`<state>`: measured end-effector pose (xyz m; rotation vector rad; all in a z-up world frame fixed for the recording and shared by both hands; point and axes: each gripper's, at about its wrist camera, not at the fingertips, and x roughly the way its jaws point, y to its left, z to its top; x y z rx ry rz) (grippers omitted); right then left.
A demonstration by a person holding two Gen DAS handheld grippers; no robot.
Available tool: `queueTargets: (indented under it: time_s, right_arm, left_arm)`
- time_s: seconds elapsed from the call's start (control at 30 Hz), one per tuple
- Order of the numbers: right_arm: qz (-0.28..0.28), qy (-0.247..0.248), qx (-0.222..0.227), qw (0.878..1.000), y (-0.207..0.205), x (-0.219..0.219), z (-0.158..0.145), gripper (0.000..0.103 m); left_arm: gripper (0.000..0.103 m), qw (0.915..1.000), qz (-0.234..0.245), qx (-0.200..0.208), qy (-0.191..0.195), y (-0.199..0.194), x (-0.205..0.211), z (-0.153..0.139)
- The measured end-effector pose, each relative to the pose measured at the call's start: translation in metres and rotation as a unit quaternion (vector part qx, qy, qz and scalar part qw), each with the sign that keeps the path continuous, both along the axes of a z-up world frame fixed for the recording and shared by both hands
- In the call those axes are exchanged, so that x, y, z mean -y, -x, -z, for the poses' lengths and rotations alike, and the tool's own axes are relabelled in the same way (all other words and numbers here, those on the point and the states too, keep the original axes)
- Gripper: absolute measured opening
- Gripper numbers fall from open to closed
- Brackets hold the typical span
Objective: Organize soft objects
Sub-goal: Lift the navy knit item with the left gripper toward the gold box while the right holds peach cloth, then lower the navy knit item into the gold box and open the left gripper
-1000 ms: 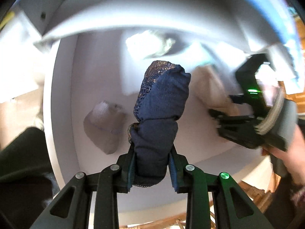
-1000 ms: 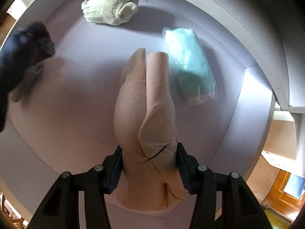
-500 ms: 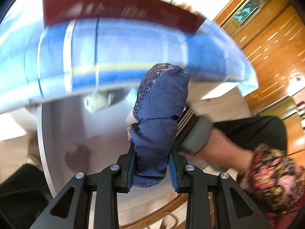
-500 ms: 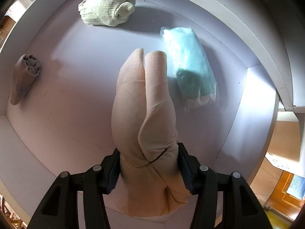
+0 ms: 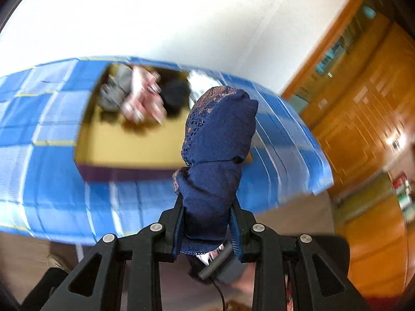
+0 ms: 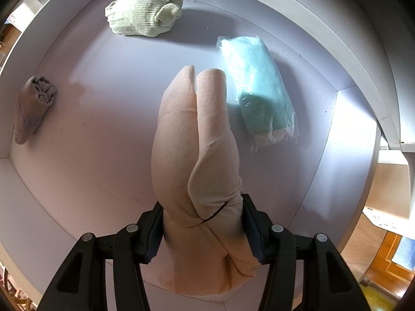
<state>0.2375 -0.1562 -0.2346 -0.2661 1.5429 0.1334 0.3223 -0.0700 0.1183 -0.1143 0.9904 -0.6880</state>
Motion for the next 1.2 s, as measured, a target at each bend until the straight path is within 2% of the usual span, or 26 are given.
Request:
queueTargets:
  time_s: [0.07,0.27,0.47,0.7,0.97,1.2]
  right_arm:
    - [0.001,-0.001,0.000,1.000,-0.001,0.001,0.001,0.055]
    - [0.002,-0.003,-0.001,1.000,-0.003,-0.001,0.002,0.055]
    - [0.007,-0.008,-0.002,1.000,-0.005,0.000,0.003,0.055]
    - [0.011,-0.014,-0.001,1.000,-0.006,0.002,0.003,0.055]
    - [0.013,-0.017,-0.002,1.000,-0.007,0.004,0.001,0.055]
    - [0.013,-0.018,-0.002,1.000,-0.007,0.005,0.001,0.055]
  left_arm:
    - [0.030,0.9996,-0.026,0.000,-0.006,-0.021,0.001,-0.009]
    - [0.030,0.9949,-0.088,-0.008,-0.050,-0.066,-0.002,-0.003]
    - [0.030,0.9862,-0.118,-0.030,-0.112,-0.100,0.006,0.024]
    - [0.030,0.9800,-0.136,-0.067,-0.129,-0.119,0.011,0.042]
    - [0.031,0.9665,-0.160,-0.085,-0.182,-0.132,0.008,0.057]
    - [0.031,0.9617,-0.167,-0.100,-0.193,-0.135,0.004,0.071]
